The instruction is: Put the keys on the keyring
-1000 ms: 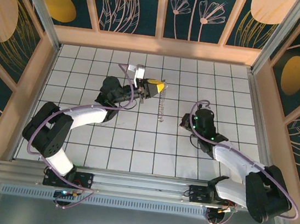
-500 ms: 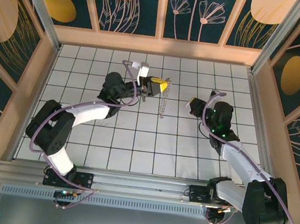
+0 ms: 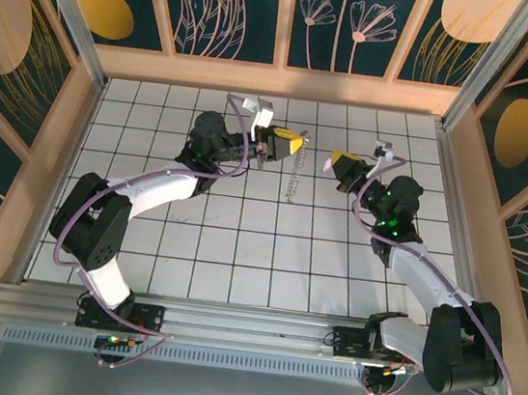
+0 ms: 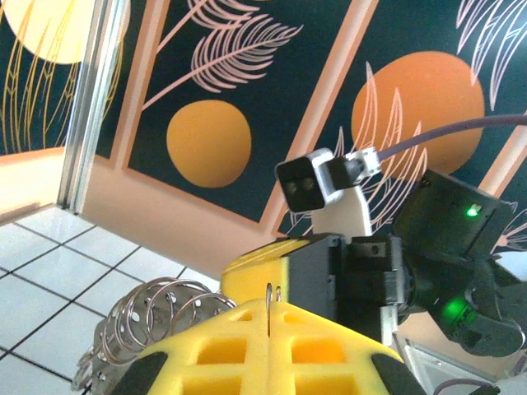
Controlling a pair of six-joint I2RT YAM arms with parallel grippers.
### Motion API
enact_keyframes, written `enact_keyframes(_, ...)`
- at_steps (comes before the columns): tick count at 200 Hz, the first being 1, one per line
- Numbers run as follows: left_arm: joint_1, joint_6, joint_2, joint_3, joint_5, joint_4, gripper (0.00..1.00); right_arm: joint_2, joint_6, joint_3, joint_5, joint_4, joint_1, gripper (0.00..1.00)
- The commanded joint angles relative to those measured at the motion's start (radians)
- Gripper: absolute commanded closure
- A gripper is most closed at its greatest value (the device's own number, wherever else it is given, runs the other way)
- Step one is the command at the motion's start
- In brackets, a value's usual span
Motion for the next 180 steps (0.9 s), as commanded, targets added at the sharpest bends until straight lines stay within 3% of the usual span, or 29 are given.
enact_keyframes(1, 0.003, 0.075, 0.002, 0.050, -0.019, -0.082, 1.00, -0.005, -0.036, 0.034, -0.109, 0.159, -0.006, 1.00)
enact_keyframes(61, -0.004, 0.125, 0.002, 0.095, -0.030, -0.212, 1.00, -0.009, -0.035, 0.045, -0.228, 0.252, -0.003, 1.00)
enact_keyframes(180, -0.030, 0.165, 0.024, 0.137, 0.001, -0.289, 1.00, 0.024, -0.094, 0.085, -0.182, 0.216, 0.069, 1.00)
